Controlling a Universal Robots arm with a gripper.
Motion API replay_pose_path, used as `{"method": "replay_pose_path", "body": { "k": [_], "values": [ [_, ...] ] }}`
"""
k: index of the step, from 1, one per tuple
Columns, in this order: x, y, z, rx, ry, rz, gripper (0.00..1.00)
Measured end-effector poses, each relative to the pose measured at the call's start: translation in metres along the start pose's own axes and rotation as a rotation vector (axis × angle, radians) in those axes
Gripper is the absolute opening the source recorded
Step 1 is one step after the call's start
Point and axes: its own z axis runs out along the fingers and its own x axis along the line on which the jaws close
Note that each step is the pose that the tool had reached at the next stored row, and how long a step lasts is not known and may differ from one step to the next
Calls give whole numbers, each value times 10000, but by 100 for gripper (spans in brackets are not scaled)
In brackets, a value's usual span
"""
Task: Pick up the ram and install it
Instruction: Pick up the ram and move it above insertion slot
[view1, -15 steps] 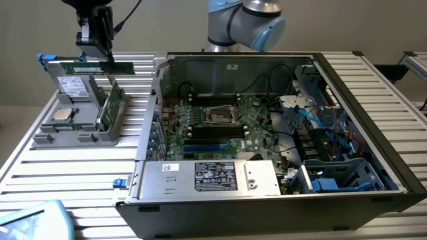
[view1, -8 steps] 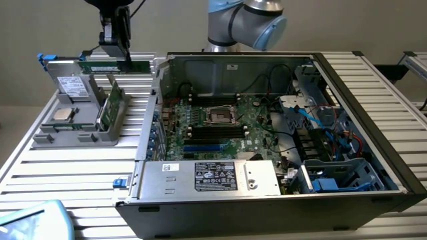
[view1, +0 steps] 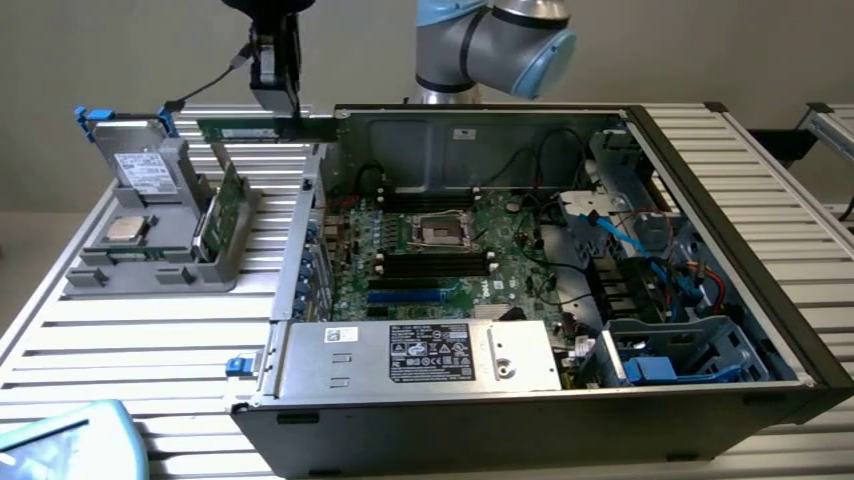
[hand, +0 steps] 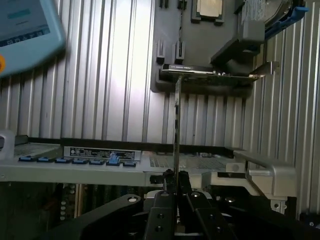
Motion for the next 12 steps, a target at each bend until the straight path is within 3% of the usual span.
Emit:
{"method": "replay_pose_path", "body": {
  "k": [5, 12],
  "values": [
    [13, -224, -22, 6, -85, -8, 14],
    [33, -541, -67, 6, -98, -8, 14]
  ]
}}
